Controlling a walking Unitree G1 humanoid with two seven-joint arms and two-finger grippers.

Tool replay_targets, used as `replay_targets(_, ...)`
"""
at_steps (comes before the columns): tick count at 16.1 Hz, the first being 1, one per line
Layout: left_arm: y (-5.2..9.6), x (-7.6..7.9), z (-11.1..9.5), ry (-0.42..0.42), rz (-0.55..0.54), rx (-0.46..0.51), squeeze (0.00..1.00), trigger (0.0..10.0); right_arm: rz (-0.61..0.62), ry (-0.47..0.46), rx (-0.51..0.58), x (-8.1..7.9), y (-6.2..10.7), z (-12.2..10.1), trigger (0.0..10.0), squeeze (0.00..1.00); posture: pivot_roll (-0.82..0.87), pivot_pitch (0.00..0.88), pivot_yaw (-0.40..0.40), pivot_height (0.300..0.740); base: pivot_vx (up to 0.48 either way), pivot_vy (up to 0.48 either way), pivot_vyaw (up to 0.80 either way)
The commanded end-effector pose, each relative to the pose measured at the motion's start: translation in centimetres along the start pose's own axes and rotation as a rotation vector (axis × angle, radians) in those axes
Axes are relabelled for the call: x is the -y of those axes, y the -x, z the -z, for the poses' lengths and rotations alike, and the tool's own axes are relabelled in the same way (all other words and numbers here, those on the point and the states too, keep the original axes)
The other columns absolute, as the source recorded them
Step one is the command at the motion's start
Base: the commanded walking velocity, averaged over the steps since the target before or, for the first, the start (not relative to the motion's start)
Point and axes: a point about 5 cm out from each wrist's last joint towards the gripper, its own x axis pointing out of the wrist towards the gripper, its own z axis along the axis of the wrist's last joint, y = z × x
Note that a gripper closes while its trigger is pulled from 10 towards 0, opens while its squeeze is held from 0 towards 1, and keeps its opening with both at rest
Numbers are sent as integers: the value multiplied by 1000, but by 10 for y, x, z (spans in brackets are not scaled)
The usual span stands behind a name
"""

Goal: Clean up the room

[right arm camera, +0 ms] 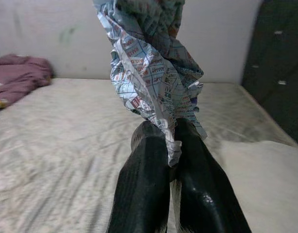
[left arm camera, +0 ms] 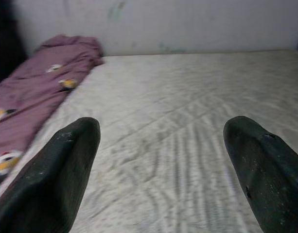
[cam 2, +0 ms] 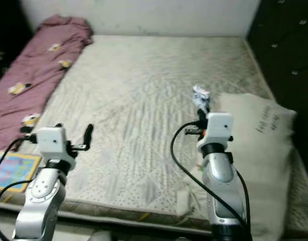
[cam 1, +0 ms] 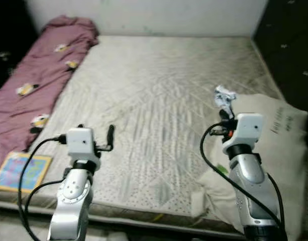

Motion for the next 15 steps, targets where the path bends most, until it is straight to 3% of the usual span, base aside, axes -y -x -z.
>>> replay_targets(1, 0, -5, 1, 6, -20, -11, 0, 10000, -3, 5, 0, -2, 0, 2, 10000, 0, -20, 24, 51, 740, 0, 480, 0)
replay_targets(10, -6, -6, -2, 46, -41, -4, 0, 10000, -13, 29, -19, 1, -1, 5, 10000, 0, -30, 30, 37, 740, 0, 480, 0)
replay_targets(15, -8, -8, -2, 53, -46, -1, 0, 10000, -22, 41, -24, 2, -4, 7, 10000, 0, -30, 26, 30, 740, 0, 480, -753)
